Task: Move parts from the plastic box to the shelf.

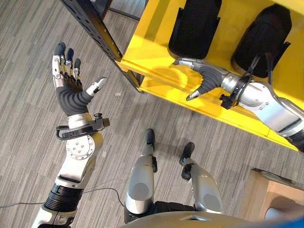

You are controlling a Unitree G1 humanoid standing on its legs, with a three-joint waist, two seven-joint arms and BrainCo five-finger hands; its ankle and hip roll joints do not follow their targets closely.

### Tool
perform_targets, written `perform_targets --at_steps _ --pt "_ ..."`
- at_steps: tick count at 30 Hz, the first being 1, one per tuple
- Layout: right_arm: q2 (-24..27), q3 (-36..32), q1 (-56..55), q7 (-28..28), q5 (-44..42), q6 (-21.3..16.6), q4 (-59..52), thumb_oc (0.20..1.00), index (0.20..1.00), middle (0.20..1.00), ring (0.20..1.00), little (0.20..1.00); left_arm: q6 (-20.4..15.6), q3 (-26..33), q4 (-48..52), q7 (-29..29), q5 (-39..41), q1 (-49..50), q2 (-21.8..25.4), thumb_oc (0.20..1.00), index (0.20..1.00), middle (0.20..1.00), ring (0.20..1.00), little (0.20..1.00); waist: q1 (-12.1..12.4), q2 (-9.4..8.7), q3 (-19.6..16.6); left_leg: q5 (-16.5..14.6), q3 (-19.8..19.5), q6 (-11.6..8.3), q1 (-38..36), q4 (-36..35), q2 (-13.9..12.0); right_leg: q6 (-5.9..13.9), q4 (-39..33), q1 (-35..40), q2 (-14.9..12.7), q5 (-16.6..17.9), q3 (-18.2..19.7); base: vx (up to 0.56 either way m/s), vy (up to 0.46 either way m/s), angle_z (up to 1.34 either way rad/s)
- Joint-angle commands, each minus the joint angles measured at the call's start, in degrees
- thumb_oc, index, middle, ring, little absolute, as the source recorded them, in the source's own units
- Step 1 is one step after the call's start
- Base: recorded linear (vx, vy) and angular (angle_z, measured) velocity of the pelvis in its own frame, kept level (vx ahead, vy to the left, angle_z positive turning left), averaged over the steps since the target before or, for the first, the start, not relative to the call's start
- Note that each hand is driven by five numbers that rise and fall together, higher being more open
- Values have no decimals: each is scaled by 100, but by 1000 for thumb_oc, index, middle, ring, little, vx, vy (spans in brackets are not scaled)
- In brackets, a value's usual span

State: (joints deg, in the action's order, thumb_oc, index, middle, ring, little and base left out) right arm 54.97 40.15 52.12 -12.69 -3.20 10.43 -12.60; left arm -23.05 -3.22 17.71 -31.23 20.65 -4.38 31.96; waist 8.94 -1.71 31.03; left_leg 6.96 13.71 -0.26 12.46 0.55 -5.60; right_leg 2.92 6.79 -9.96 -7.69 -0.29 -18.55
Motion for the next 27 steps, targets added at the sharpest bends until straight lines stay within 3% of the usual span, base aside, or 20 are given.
perform_targets --at_steps 1,3,6,8,13,14,19,22,27 --pt "10 262 447 -269 -194 106 -465 1000 1000 1000 1000 1000 -199 217 292 90 -119 203 -46 1000 1000 1000 1000 1000 -9 -14 -124 -465 -59 -214 -14 476 -17 425 110 -204 -223 180 235 0 0 0" --pt "-2 361 485 -277 -320 32 -511 1000 1000 1000 1000 1000 -230 213 297 111 -118 216 -57 1000 1000 1000 1000 1000 -1 -7 -124 -453 -49 -213 -6 465 -14 424 116 -224 -228 181 236 0 0 0" --pt "-8 436 550 -144 -341 -378 -695 1000 1000 1000 1000 1000 -238 195 324 133 -106 232 -60 1000 1000 1000 1000 1000 5 16 -124 -444 -59 -213 41 477 -12 435 148 -280 -250 186 224 0 0 0" --pt "-19 376 550 -282 -370 -375 -923 1000 1000 1000 1000 1000 -238 209 337 130 -75 257 -55 1000 1000 1000 1000 1000 -6 32 -124 -437 -58 -216 47 467 -7 454 164 -309 -265 191 226 0 0 0" --pt "-108 505 595 -356 -396 436 -1156 1000 1000 1000 1000 1000 -168 200 382 185 -63 242 -93 1000 1000 1000 1000 1000 3 67 -124 -407 -61 -215 102 452 -2 442 204 -403 -276 182 253 0 0 0" --pt "-171 550 612 -346 -527 828 -1108 1000 1000 1000 1000 1000 -126 195 390 187 -37 237 -106 1000 1000 1000 1000 1000 16 81 -124 -397 -70 -219 125 461 -6 437 225 -426 -280 177 251 0 0 0" --pt "-517 592 483 -84 -1098 1448 -728 1000 1000 1000 1000 1000 -42 168 420 288 20 213 -119 1000 1000 1000 1000 1000 60 115 -124 -355 -131 -226 219 465 7 424 273 -516 -300 170 220 0 0 0" --pt "-841 587 324 -5 -1128 1547 -298 1000 1000 1000 1000 1000 82 129 430 330 59 192 -132 1000 1000 1000 1000 1000 100 126 -124 -450 -222 -276 158 469 24 470 349 -477 -310 49 237 68 -17 1" --pt "-1169 491 221 -66 -1036 1323 397 1000 1000 1000 1000 1000 139 37 340 379 79 108 -145 1000 1000 1000 1000 1000 138 144 -124 -435 -273 -281 265 515 26 467 432 -572 -333 35 206 25 -9 2"
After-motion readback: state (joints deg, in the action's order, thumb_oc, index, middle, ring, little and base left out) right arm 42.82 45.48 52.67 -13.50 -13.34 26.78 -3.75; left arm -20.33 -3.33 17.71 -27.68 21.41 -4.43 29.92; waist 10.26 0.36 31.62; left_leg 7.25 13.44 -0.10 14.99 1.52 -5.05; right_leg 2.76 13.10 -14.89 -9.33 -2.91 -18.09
